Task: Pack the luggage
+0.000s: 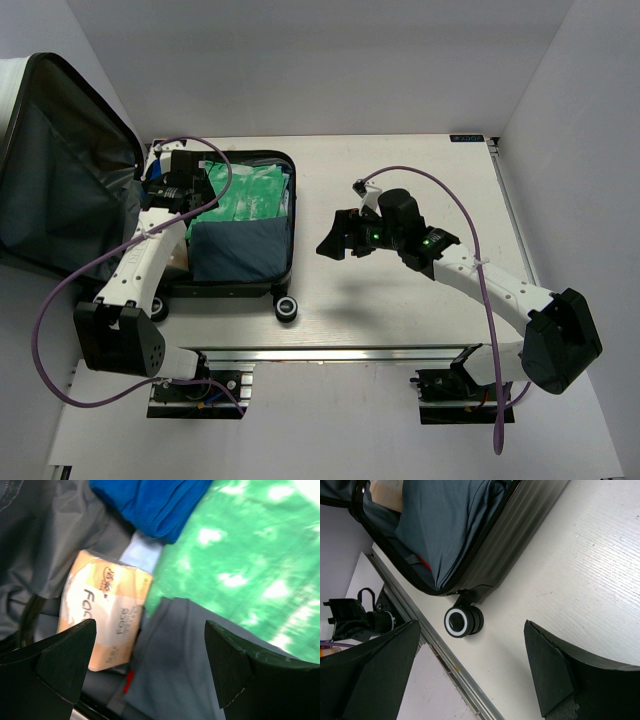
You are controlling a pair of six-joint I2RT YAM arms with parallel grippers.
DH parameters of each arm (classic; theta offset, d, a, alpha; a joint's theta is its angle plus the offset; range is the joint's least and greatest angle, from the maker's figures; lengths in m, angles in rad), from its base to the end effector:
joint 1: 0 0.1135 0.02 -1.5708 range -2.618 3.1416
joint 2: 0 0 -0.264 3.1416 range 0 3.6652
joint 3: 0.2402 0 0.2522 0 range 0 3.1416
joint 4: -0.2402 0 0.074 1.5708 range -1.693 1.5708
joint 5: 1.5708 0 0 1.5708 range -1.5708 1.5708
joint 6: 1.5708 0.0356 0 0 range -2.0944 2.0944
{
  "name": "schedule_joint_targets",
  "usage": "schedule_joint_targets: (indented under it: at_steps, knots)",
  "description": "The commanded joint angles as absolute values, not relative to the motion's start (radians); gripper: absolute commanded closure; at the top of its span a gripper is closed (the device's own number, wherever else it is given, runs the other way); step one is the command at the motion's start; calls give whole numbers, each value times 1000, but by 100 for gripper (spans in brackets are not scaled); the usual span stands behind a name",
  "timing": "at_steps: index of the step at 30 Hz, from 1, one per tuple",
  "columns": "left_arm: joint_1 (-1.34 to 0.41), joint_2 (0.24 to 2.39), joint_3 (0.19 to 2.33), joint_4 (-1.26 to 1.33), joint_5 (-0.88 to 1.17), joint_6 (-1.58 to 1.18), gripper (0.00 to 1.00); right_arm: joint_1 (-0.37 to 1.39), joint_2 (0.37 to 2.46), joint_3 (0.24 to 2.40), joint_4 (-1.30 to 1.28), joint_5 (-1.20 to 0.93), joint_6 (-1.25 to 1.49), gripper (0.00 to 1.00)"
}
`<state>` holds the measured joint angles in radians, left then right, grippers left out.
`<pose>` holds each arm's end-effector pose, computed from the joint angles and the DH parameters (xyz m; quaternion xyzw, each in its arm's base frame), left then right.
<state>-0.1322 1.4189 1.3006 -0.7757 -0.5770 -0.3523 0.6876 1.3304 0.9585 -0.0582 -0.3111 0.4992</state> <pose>0.2954 -0.0197 0.3242 -0.1932 0.8885 0.1842 0.3733 0.2290 0.2021 0.2918 -0.1615 0.8200 0.4064 0.3693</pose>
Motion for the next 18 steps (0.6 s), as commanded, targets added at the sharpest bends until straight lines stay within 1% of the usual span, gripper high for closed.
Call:
schedule_joint_targets:
  at_steps: [1,3,7,14,18]
  knots:
    - [-103,1361,1258,-753,-466,-385,2,689,1312,954,-12,-341,512,11]
    - [-103,1315,1241,-764,-503,-417,2,689,1310,954,-17,-341,515,11]
    - [-51,1302,1198,-724,-499,-465,2,692,1287,928,-29,-319,518,11]
    - [24,1399,1120,-601,-394,-483,2,687,1238,916,-78,-241,499,11]
    - [55,1425,1065,-563,-388,-492,2,684,1233,916,-106,-213,486,11]
